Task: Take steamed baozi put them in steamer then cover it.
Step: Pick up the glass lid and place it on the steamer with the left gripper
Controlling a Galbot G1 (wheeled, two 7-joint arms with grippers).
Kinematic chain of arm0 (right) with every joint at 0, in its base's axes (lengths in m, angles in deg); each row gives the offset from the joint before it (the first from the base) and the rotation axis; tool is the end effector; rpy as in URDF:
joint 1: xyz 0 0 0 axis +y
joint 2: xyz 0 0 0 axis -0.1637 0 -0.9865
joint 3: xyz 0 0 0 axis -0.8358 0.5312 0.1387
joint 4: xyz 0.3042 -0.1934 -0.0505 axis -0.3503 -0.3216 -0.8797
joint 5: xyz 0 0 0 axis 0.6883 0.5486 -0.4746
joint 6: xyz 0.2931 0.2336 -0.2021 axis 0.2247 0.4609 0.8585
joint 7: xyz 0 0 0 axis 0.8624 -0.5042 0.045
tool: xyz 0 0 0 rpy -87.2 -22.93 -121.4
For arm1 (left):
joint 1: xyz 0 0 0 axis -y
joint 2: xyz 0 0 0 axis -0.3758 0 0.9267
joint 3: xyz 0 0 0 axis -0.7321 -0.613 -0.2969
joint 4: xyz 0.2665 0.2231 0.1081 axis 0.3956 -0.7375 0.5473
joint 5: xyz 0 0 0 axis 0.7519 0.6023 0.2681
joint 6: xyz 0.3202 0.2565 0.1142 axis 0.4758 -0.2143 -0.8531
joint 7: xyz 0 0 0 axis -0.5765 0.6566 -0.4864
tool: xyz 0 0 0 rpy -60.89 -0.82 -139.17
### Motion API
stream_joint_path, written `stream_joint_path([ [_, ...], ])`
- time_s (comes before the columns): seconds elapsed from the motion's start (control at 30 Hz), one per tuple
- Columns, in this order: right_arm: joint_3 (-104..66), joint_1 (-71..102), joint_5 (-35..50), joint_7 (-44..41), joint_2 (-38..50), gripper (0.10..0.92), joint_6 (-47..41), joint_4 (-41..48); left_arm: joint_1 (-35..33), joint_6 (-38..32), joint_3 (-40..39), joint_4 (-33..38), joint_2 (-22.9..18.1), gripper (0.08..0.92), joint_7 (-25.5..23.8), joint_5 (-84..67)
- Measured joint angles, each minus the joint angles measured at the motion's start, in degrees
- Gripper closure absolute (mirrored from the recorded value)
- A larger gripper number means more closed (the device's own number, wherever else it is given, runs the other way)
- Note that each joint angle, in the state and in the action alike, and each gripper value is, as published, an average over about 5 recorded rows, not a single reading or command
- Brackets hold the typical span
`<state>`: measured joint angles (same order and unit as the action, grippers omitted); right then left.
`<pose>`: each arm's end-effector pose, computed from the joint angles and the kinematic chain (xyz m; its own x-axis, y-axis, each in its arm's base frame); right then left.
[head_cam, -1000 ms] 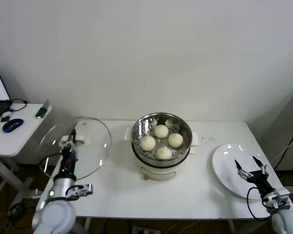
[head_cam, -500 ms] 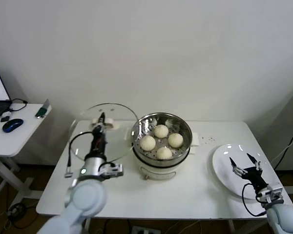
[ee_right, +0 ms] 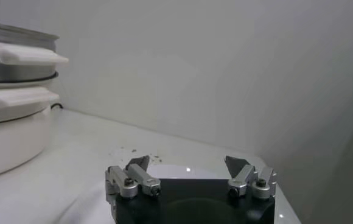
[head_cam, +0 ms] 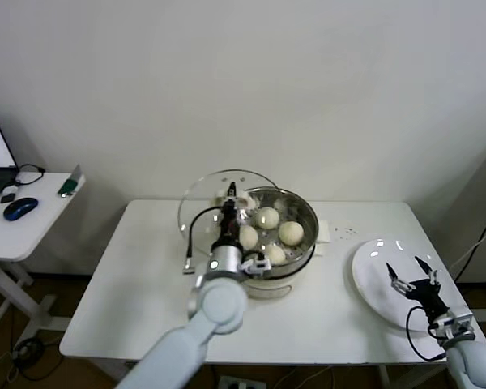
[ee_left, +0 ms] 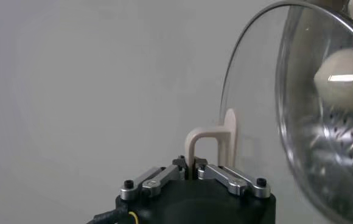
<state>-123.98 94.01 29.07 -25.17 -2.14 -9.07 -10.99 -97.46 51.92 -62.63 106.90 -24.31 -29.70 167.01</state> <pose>0.3225 -0.2903 -0.4202 -0.9779 -0.0665 0.1982 -0.1053 0.9756 -0.1924 0.3765 -0.2064 -0.2242 -0.9956 0.0204 -0.0912 -0.0910 0.0112 0.9958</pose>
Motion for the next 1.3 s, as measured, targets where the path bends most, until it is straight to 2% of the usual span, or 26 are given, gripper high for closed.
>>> stream_joint_path([
  [0.23,-0.6,0.07,-0.45,-0.12,0.0,0.203,0.37,0.59,1.78,-0.01,-2.1,-5.72,-6.12,0.853,-0.58,2.51],
  [0.4,-0.86,0.23,-0.6,-0.22,0.09,0.203,0.6,0.89,2.65,-0.03,-2.95,-8.86,-8.66,0.853,-0.7,3.09],
  [0.83,-1.13,0.32,-1.14,-0.5,-0.29,0.203,1.02,1.44,3.39,-0.05,-3.71,-14.73,-12.0,0.853,0.09,2.97],
  [1.3,-1.49,0.28,-1.4,-0.93,-0.47,0.203,1.33,1.79,4.61,-0.04,-3.62,-18.28,-13.22,0.853,1.01,2.25],
])
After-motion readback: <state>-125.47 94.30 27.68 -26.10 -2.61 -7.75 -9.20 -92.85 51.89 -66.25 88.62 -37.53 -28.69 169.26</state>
